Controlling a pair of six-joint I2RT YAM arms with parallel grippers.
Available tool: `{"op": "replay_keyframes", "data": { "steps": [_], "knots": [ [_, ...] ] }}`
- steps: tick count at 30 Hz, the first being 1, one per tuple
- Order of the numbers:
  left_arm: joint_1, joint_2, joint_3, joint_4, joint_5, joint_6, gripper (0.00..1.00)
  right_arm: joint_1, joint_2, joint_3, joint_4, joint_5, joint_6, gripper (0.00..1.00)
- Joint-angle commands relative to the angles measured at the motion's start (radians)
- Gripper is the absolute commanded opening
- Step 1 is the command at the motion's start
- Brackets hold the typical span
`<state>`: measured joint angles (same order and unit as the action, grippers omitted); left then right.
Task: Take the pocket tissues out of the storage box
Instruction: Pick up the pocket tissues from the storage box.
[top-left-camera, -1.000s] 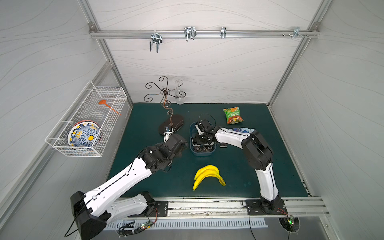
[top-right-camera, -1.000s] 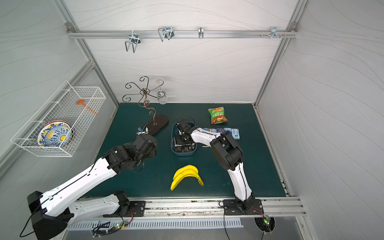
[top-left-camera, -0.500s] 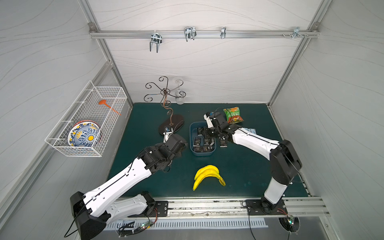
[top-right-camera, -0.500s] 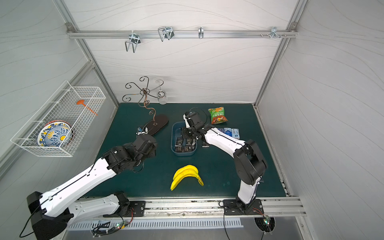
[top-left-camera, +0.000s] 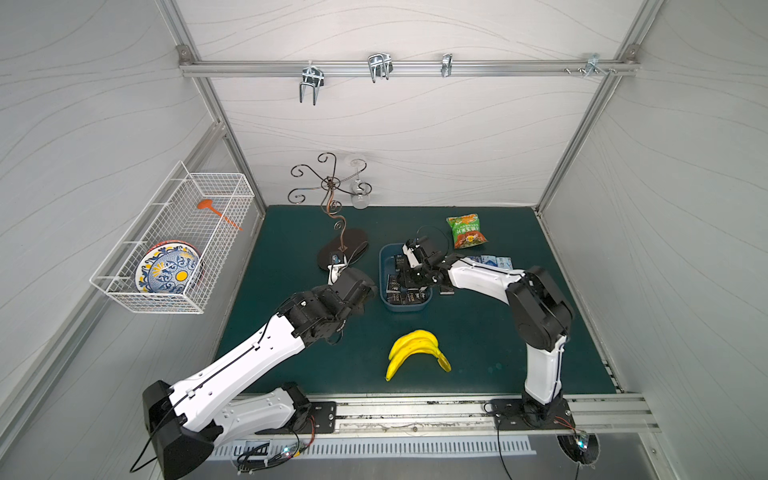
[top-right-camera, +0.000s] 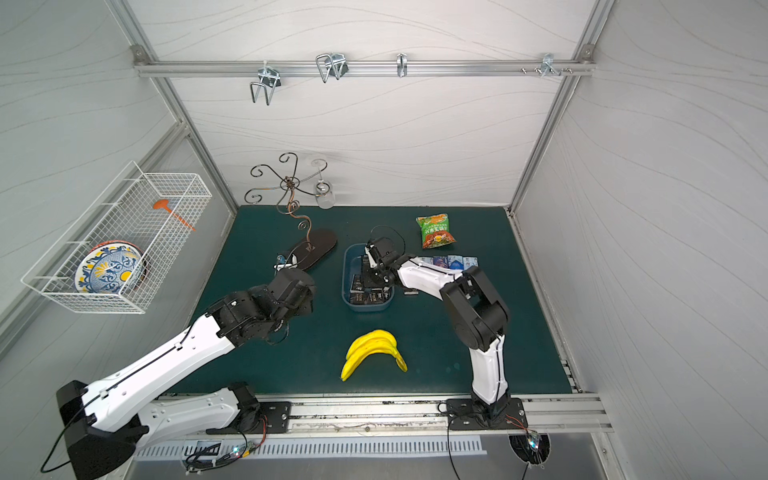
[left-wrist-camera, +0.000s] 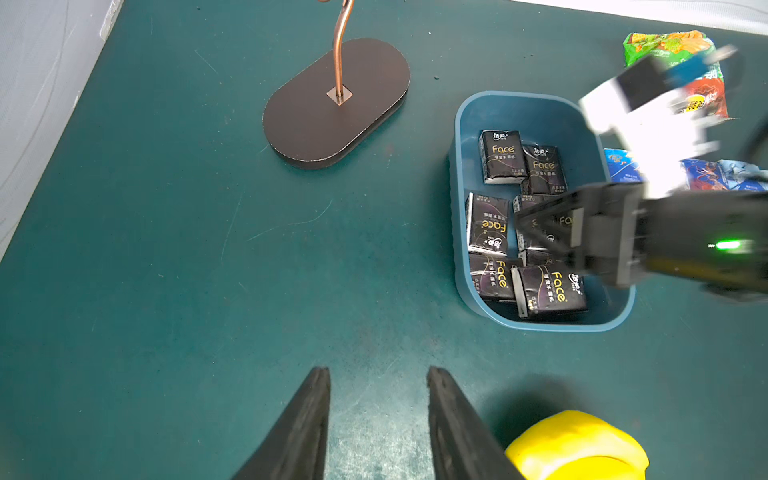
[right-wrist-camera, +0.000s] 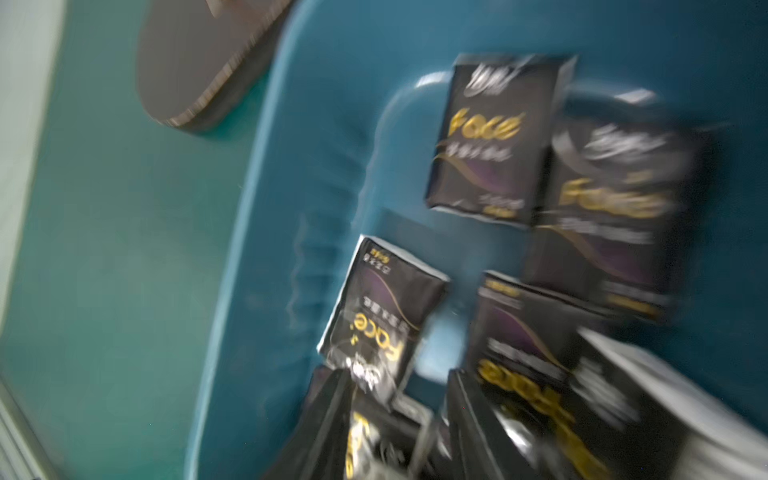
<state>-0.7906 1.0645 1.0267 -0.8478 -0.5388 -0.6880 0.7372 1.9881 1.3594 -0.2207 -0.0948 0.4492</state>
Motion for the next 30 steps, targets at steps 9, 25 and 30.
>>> {"op": "replay_keyframes", "data": {
  "steps": [9, 25, 30],
  "knots": [
    [-0.001, -0.031, -0.007, 0.009, -0.029, 0.004, 0.43, 0.011, 0.146, 0.107, -0.041, -0.024, 0.052, 0.48],
    [-0.001, -0.013, -0.001, 0.018, -0.031, 0.005, 0.43, 0.011, 0.062, 0.088, 0.018, -0.036, 0.053, 0.18],
    [-0.001, -0.009, 0.005, 0.018, -0.035, 0.009, 0.43, -0.006, -0.100, 0.038, 0.018, 0.011, 0.026, 0.19]
  ]
}}
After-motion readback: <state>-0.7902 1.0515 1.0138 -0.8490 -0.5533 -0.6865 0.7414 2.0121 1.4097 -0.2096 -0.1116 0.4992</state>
